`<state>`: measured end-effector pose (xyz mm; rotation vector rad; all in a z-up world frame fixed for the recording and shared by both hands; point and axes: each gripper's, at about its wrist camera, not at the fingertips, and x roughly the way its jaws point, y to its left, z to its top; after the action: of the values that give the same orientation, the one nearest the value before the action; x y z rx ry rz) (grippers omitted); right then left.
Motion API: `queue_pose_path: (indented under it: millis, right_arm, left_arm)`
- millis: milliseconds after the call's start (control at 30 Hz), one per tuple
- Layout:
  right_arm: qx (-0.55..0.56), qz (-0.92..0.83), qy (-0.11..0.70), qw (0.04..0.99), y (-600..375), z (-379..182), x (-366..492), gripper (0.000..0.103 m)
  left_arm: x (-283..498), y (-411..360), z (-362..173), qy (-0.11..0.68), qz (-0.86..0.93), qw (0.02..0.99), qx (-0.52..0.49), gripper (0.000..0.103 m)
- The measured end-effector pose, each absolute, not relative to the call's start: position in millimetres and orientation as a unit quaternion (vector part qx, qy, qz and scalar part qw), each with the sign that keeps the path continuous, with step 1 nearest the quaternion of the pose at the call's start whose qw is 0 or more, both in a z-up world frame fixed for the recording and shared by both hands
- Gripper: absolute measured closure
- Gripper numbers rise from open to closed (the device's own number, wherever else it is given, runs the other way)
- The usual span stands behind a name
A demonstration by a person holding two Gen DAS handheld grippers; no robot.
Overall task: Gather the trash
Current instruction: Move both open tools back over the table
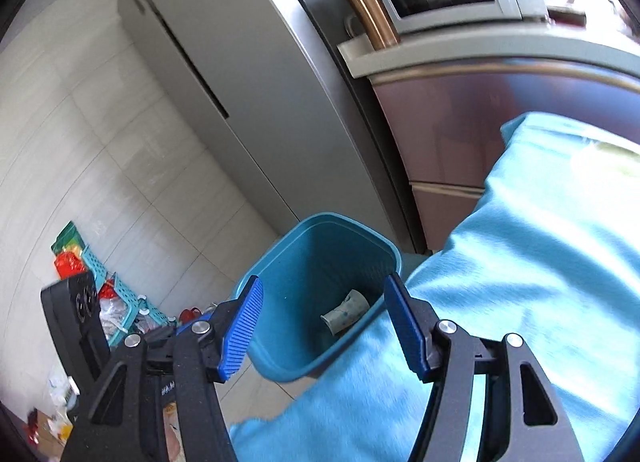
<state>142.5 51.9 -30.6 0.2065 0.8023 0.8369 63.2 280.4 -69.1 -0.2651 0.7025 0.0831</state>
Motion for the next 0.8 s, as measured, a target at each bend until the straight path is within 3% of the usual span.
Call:
queue_pose_path:
  millis: [333,800]
  right_arm:
    - [0.073,0.353,0.303,0.882,-53,3,86,0.042]
    - [0.120,0.180,0.272,0.938,-222,-1,37,0.042]
  left_arm:
    - [63,182,-31,0.306,-0.100,0.943,-0.085,0.058]
    - [79,20,-43,0.343,-0.256,0.903,-0.028,0.054]
